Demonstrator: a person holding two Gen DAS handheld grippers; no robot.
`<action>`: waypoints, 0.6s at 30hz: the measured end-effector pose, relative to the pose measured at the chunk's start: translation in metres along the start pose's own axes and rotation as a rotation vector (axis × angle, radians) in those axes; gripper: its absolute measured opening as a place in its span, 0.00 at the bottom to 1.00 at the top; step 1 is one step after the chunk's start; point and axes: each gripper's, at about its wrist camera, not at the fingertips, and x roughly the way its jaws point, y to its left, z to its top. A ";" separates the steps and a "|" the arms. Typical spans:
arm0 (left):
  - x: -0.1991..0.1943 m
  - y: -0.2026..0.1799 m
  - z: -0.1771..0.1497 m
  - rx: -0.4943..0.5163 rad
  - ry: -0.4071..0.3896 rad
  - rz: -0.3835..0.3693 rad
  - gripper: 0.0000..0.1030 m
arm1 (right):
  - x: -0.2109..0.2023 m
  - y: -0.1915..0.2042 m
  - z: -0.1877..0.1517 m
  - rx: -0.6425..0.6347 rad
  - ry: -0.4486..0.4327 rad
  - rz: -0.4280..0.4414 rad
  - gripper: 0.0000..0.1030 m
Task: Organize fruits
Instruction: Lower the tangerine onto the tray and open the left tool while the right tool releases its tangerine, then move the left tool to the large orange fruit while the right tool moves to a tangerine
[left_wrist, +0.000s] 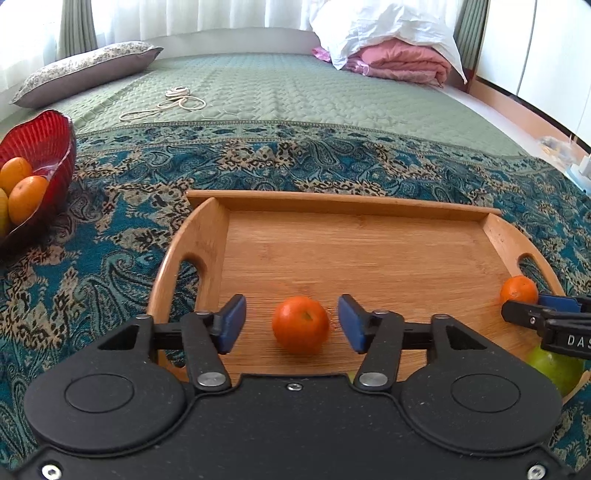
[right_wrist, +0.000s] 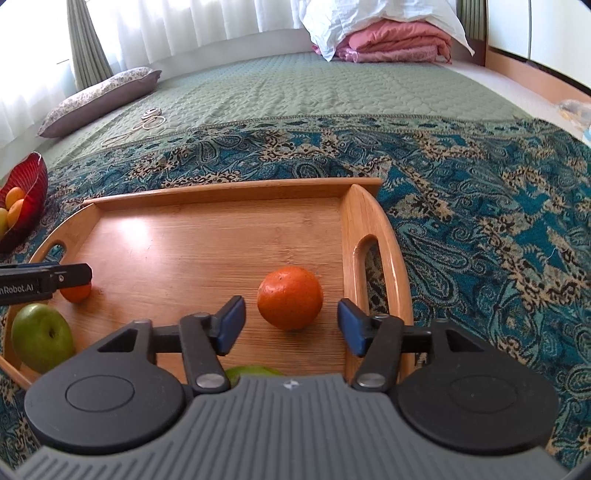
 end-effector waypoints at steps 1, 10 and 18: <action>-0.003 0.001 -0.001 -0.003 -0.008 0.002 0.56 | -0.002 0.001 0.000 -0.007 -0.006 -0.002 0.73; -0.035 0.001 -0.009 0.001 -0.076 0.002 0.73 | -0.025 0.006 -0.006 -0.064 -0.065 0.000 0.82; -0.070 -0.006 -0.022 0.023 -0.145 -0.015 0.82 | -0.050 0.011 -0.015 -0.098 -0.130 0.004 0.85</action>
